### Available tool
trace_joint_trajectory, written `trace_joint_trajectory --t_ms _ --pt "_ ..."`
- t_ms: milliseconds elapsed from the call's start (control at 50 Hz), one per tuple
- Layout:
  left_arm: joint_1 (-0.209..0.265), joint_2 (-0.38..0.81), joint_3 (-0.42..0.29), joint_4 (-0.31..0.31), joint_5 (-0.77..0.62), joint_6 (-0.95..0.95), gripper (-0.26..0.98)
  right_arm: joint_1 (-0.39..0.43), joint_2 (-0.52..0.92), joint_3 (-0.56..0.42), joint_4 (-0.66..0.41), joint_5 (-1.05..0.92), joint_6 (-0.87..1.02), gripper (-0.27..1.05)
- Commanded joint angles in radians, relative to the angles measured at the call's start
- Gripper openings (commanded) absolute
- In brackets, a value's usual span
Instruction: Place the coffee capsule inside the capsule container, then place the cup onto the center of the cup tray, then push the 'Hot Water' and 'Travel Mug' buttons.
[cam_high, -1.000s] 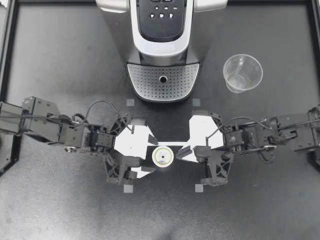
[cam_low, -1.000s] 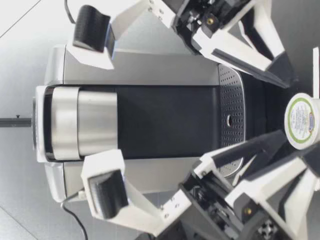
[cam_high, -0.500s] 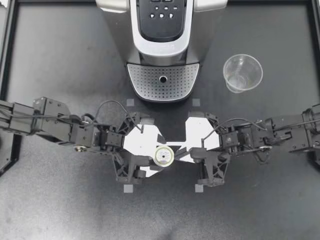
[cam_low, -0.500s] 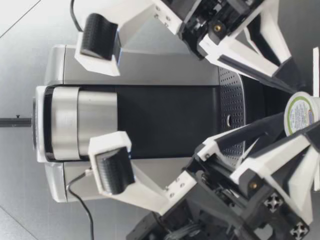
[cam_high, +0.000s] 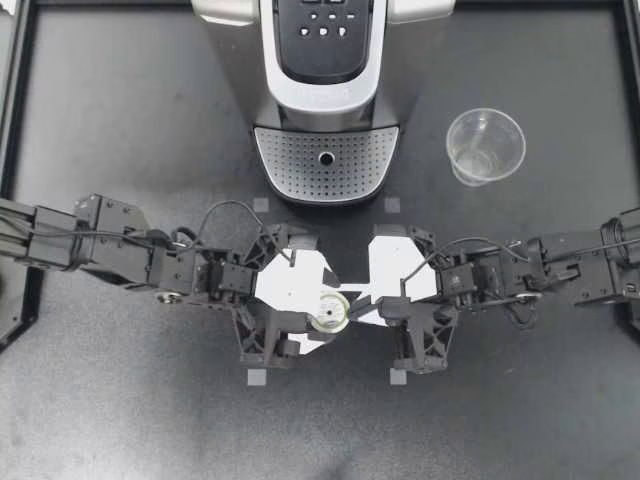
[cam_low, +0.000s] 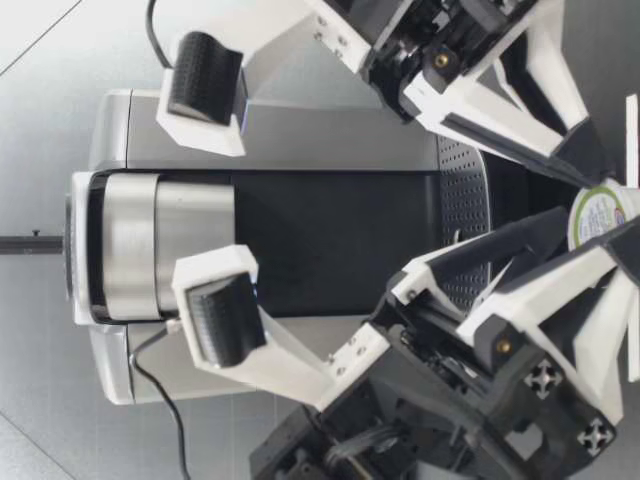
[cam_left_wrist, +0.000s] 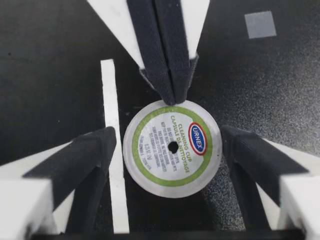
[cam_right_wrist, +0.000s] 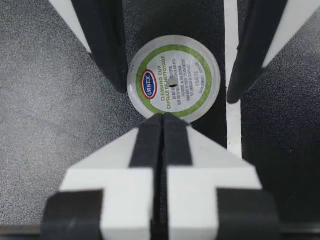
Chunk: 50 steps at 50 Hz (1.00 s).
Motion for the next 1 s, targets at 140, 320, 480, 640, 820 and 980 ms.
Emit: trace_joint_trajectory --t_ms 140,320,480,640,820,980 --pt "0.005 -0.006 -0.021 0.0 0.003 -0.003 0.75 0.005 -0.011 -0.02 -0.002 -0.011 -0.002 0.09" --pt "0.003 -0.005 -0.031 0.002 0.017 -0.003 0.73 0.005 -0.011 -0.021 -0.002 -0.011 -0.002 0.09" --pt "0.005 -0.005 -0.034 0.002 0.037 0.0 0.65 0.005 -0.011 -0.021 -0.002 -0.011 -0.002 0.09" --pt "0.005 -0.006 -0.034 0.0 0.046 -0.003 0.53 0.005 -0.015 -0.021 -0.002 -0.011 0.0 0.09" --pt "0.003 -0.02 -0.029 0.0 0.046 -0.011 0.51 0.005 -0.048 -0.02 -0.002 -0.011 0.005 0.09" --pt "0.003 -0.058 -0.005 -0.005 0.048 -0.018 0.51 -0.003 -0.129 -0.005 0.0 -0.011 0.009 0.09"
